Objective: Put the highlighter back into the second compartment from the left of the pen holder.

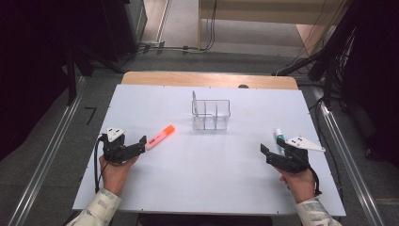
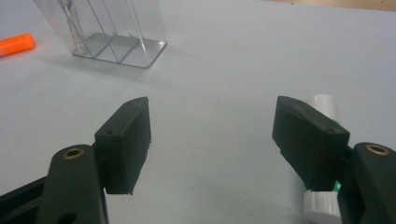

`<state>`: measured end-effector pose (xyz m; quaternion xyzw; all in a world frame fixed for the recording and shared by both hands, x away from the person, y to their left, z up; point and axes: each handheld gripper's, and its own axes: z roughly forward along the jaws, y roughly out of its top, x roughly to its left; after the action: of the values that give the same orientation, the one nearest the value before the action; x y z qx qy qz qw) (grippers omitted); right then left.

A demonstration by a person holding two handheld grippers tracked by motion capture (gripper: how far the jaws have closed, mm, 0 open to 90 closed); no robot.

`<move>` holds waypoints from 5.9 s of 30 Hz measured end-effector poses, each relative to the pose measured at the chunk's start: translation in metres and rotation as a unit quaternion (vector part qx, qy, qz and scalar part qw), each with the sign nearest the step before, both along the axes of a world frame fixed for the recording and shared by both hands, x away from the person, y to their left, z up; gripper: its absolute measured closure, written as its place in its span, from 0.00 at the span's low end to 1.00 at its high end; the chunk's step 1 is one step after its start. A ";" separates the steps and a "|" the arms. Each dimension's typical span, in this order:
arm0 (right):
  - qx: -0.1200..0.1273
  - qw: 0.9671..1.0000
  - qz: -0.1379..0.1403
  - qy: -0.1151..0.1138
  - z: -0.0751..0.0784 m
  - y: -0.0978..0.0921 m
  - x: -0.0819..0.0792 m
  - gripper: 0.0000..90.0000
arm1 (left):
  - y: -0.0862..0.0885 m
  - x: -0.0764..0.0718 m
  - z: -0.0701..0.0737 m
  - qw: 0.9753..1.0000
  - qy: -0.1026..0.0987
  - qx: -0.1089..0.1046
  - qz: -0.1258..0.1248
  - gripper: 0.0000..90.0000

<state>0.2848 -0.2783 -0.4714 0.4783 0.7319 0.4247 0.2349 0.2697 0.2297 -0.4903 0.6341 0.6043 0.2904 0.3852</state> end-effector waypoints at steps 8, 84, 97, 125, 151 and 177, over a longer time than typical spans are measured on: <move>0.001 1.000 -0.001 0.002 0.000 0.000 0.001 0.30 | -0.004 0.004 -0.001 1.000 0.002 0.000 -0.008 0.16; 0.006 1.000 0.003 0.013 -0.003 0.004 0.003 0.28 | -0.036 0.057 -0.013 0.997 0.003 -0.013 -0.075 0.25; 0.005 1.000 0.004 0.014 -0.003 0.004 0.003 0.28 | -0.048 0.064 -0.015 0.996 0.009 0.003 -0.091 0.26; 0.004 1.000 0.009 0.016 -0.004 0.006 0.004 0.28 | -0.062 0.073 -0.022 0.994 0.022 0.020 -0.108 0.33; 0.005 1.000 0.010 0.017 -0.004 0.006 0.004 0.28 | -0.070 0.079 -0.028 0.992 0.047 0.042 -0.111 0.46; 0.005 1.000 0.011 0.019 -0.004 0.007 0.004 0.28 | -0.075 0.079 -0.025 0.989 0.056 0.060 -0.127 0.75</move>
<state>0.2887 -0.2713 -0.4757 0.4794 0.7395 0.4215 0.2136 0.3483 0.1550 -0.5153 0.7428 0.5214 0.2389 0.3453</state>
